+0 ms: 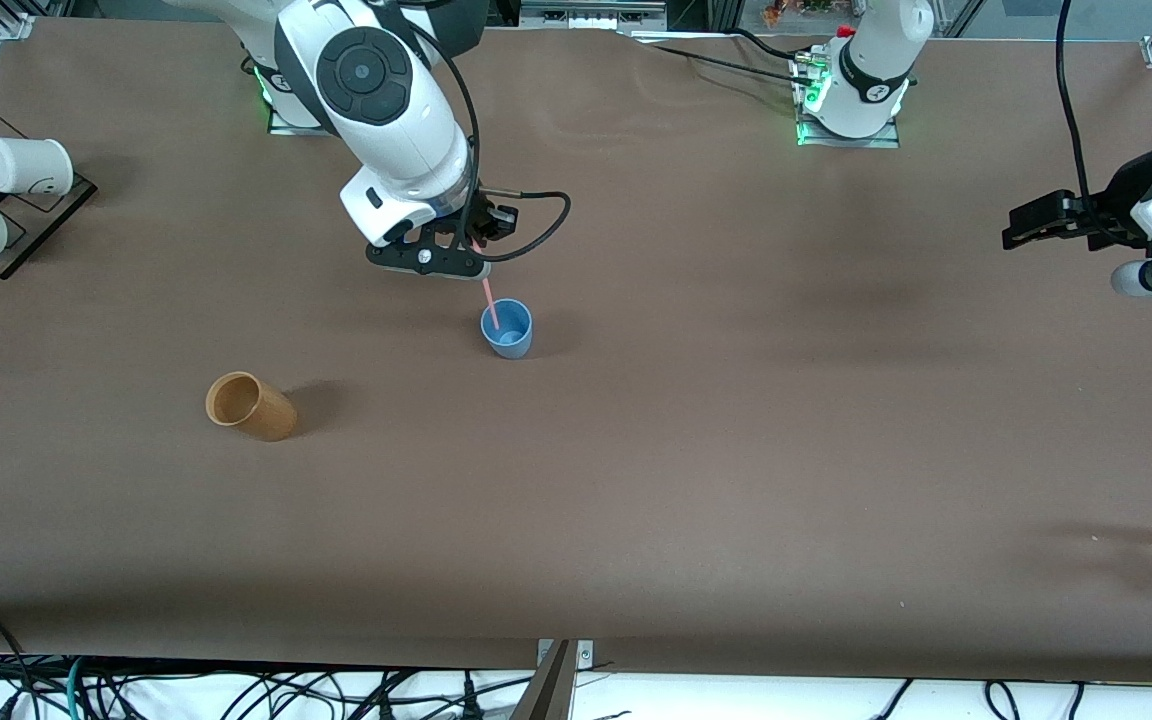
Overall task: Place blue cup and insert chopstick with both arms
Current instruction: 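Lower the chopstick into the blue cup with the right gripper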
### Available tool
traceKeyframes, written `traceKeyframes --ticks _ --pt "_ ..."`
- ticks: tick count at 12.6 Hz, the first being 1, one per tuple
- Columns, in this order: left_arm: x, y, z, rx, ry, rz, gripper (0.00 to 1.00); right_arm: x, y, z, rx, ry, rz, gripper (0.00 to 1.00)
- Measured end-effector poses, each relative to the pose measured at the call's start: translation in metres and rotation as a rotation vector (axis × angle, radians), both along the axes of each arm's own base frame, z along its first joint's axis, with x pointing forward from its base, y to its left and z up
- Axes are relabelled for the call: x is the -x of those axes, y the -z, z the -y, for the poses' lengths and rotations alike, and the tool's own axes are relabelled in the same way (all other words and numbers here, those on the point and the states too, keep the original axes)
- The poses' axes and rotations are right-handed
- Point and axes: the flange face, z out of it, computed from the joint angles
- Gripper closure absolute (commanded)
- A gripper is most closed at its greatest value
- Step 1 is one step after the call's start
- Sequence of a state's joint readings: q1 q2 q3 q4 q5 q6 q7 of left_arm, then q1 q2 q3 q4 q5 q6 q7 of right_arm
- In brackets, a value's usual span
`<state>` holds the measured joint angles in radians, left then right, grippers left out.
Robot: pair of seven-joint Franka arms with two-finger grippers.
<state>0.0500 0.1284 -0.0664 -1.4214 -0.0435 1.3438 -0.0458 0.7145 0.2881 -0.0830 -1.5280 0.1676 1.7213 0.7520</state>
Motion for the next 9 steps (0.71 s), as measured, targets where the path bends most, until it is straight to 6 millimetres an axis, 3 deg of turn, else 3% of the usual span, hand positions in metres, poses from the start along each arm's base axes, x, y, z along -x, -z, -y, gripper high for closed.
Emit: traceKeyframes --ticks 7,8,9 --pt "0.0 0.0 0.0 0.0 0.0 0.0 0.0 -0.005 0.034 -0.006 0.032 -0.002 -0.038 1.0" --pt "0.0 0.0 0.0 0.0 0.0 0.0 0.0 -0.005 0.036 -0.008 0.034 -0.004 -0.04 0.96" --pt "0.0 0.0 0.0 0.0 0.0 0.0 0.0 -0.005 0.038 -0.01 0.032 -0.006 -0.037 0.62"
